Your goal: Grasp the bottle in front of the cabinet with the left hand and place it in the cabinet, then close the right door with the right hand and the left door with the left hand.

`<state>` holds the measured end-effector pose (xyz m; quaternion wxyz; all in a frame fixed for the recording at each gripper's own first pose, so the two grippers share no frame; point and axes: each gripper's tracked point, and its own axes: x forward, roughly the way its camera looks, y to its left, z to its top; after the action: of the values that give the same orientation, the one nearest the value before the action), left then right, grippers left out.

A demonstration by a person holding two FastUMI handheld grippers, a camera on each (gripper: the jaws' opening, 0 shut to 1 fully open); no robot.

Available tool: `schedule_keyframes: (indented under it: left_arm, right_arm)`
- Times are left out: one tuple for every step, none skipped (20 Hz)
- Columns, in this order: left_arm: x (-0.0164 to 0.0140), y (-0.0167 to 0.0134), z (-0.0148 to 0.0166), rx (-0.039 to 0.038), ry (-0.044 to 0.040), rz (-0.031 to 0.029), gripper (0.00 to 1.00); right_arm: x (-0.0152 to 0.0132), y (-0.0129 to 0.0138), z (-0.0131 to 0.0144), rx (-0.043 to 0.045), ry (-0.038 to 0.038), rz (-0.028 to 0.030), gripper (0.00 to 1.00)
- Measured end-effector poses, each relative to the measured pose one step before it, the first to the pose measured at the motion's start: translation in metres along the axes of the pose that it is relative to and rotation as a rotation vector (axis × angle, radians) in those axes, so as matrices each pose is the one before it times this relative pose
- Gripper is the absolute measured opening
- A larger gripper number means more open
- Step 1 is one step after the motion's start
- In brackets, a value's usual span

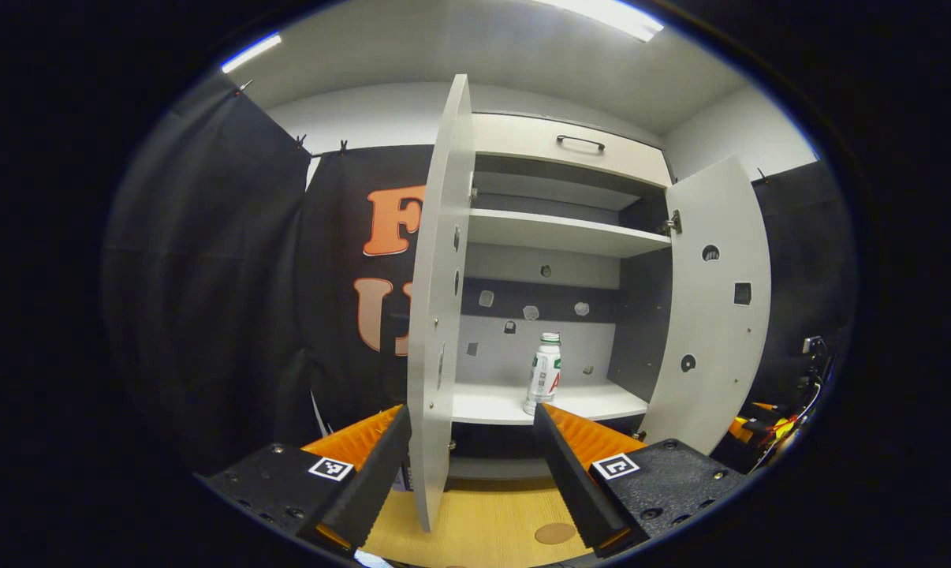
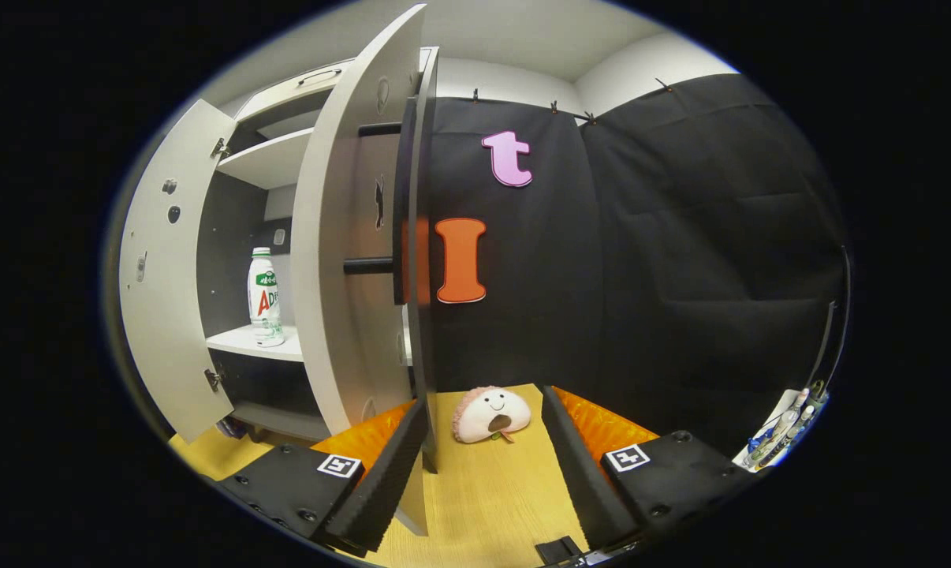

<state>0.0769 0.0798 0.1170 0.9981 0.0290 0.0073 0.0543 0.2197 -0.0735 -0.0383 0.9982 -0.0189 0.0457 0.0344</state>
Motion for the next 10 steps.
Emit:
schedule_keyframes:
  left_arm:
    - [-0.00075,-0.00046,-0.00007,0.00016,0.00081,0.00051,0.95]
    - [-0.00094,-0.00004,0.00051,0.00084,0.00051,0.00062,0.95]
    - [-0.00047,0.00041,-0.00030,0.00246,0.00002,-0.00022,0.95]
    - [-0.00040,0.00043,0.00052,0.00373,-0.00060,0.00110,0.95]
    - [-0.00004,0.00194,0.00024,0.00204,-0.00009,0.00484,0.95]
    - [-0.00001,0.00006,0.00057,-0.00096,-0.00122,0.00051,0.95]
    - [-0.00034,-0.00103,0.00041,-0.00395,-0.00052,-0.00091,0.95]
    - [0.00000,-0.00096,0.00142,-0.00430,-0.00167,-0.00272,0.95]
    - [-0.00010,-0.00153,0.00065,-0.00184,-0.00132,-0.00369,0.95]
    - [-0.00032,-0.00074,-0.00010,0.00138,-0.00052,-0.00289,0.95]
  right_arm:
    - [0.00111,0.00127,-0.00077,0.00135,0.00153,0.00230,0.97]
    - [-0.00030,-0.00064,-0.00010,-0.00128,-0.00191,0.00056,0.97]
    - [-0.00009,-0.00058,0.00086,0.00031,-0.00090,-0.00016,0.96]
    - [0.00023,0.00091,0.00018,0.00363,0.00010,0.00429,0.96]
    - [0.00085,0.00006,0.00056,0.00447,0.00210,0.00225,0.96]
    - [-0.00042,0.00045,-0.00017,0.00390,-0.00033,-0.00253,0.96]
    - [0.00052,0.00100,-0.00018,-0.00281,-0.00105,-0.00066,0.96]
    - [0.00052,0.00056,0.00012,-0.00502,-0.00200,-0.00256,0.96]
    - [-0.00072,0.00025,0.00085,-0.00652,-0.00436,-0.00490,0.95]
    - [-0.00185,0.00027,0.00011,-0.00439,-0.00213,-0.00474,0.95]
